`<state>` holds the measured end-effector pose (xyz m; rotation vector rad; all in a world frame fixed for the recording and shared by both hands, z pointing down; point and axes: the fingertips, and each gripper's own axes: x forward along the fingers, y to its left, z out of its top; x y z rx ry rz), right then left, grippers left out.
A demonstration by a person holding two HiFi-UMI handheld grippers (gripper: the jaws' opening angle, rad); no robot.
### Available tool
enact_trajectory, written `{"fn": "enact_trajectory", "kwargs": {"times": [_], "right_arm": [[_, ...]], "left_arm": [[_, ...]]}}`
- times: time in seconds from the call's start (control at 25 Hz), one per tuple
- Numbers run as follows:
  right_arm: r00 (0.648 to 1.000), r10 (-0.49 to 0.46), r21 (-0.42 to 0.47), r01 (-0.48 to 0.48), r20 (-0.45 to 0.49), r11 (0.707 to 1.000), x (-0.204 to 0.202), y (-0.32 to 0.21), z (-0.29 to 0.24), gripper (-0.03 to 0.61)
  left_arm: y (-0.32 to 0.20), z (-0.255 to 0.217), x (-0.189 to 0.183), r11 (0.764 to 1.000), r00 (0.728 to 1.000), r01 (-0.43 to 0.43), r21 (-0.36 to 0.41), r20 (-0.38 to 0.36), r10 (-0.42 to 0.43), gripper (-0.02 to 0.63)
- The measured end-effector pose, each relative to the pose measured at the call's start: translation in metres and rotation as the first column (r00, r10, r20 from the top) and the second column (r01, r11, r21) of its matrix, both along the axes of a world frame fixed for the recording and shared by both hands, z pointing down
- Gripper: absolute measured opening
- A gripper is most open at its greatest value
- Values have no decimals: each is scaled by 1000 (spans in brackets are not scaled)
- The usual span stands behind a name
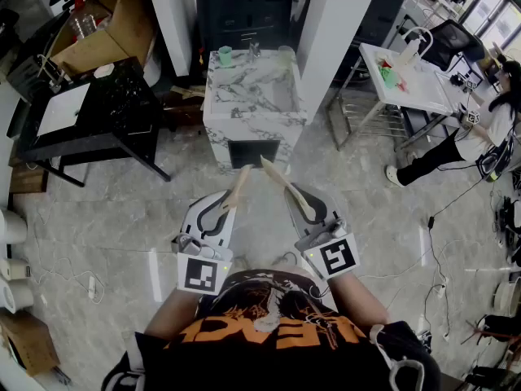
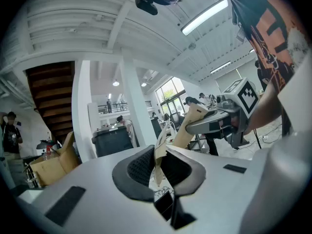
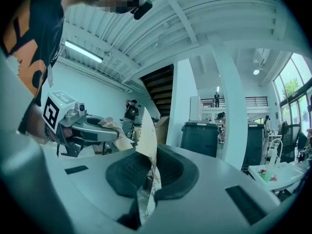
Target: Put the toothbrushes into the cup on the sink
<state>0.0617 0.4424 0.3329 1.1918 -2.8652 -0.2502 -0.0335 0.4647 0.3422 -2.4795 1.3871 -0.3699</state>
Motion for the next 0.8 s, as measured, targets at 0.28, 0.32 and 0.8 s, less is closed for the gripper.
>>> {"fn": "enact_trajectory", "kwargs": {"times": [0.28,0.32,0.8], "right_arm": [[1000,16,-15,-16,0,1000,-24,3,5,38],[1000,20,-17,-20,-3,1000,-27,3,6,38],[996,94,-37,-94,-12,995,-27,-17,17,39]], "left_arm": [[6,7,-26,1000,1000,-11,-18,-6,11,51],[6,8,-30,1000,1000,-14,-20,-8,14,51],[-19,20,-65,999,999,-21,-43,-27,20,51]]}}
